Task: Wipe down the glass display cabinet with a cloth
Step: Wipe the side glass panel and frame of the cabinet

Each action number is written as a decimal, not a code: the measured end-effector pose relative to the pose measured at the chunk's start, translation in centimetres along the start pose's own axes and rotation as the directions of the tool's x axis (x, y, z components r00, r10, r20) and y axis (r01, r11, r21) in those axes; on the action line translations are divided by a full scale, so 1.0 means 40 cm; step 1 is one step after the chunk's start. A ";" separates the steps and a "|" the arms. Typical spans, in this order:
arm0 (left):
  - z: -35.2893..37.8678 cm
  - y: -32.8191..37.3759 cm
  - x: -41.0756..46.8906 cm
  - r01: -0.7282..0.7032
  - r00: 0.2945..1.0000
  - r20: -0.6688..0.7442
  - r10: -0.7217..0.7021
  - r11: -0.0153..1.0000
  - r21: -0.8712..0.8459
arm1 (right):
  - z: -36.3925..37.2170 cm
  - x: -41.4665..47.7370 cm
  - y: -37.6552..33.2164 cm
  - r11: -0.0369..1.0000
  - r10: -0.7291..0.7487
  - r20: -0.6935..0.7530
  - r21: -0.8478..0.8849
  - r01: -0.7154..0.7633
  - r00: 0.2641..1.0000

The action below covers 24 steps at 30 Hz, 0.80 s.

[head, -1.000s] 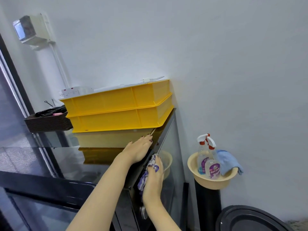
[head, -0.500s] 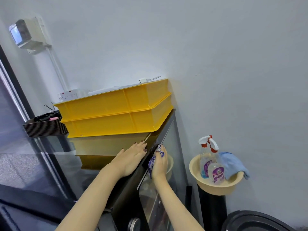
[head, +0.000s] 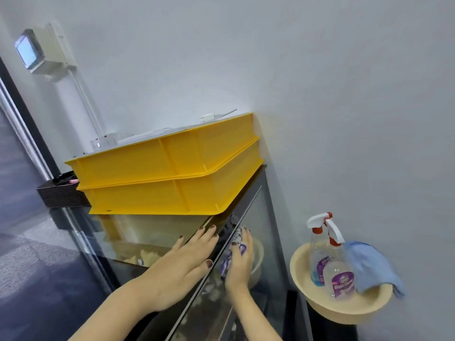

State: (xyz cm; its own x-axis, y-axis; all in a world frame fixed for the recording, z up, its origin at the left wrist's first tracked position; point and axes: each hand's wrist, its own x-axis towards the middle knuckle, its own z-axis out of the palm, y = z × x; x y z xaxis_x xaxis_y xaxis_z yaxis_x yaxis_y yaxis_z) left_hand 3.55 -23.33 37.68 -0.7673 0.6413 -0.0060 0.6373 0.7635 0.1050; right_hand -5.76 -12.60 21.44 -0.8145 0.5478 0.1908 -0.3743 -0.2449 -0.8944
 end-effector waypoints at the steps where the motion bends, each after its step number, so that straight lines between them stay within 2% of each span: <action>1: 0.002 -0.001 0.006 -0.002 1.000 -0.004 0.002 1.000 0.014 | -0.005 0.048 -0.015 0.999 0.044 -0.039 -0.030 -0.045 0.998; 3: 0.003 -0.005 0.009 0.014 1.000 -0.006 -0.014 0.999 0.039 | -0.013 0.137 -0.044 0.987 0.134 -0.062 -0.080 -0.139 0.989; 5: 0.003 -0.001 0.016 0.037 0.999 -0.015 -0.036 0.996 0.086 | -0.018 0.159 -0.044 0.985 0.150 -0.087 -0.077 -0.157 0.985; 9: 0.001 0.029 0.078 0.118 0.993 -0.037 -0.112 0.950 0.290 | -0.006 0.034 -0.015 0.990 0.141 -0.065 -0.003 -0.142 0.988; 13: 0.005 0.052 0.167 0.135 0.991 -0.087 -0.104 0.800 0.585 | -0.006 -0.119 0.003 0.989 0.113 -0.053 -0.086 -0.117 0.992; 16: 0.014 0.061 0.248 0.132 0.991 -0.092 -0.095 0.646 0.752 | -0.006 -0.065 -0.005 0.993 0.110 -0.051 -0.047 -0.112 0.993; 19: 0.011 0.062 0.335 0.159 0.986 -0.105 -0.125 0.580 0.799 | -0.017 0.110 -0.031 0.994 0.099 -0.035 -0.048 -0.101 0.994; 24: 0.002 0.050 0.429 0.217 0.976 -0.161 -0.145 0.620 0.754 | -0.044 0.312 -0.026 0.997 0.058 0.000 -0.043 -0.058 0.998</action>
State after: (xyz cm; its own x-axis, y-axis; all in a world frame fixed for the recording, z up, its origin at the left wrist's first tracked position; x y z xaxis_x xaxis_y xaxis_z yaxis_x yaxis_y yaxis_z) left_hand -8.32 -10.80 37.71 -0.8531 0.5029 0.1393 0.2832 0.6703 -0.6859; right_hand -14.76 -4.09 24.04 -0.8346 0.5330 0.1388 -0.3074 -0.2417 -0.9204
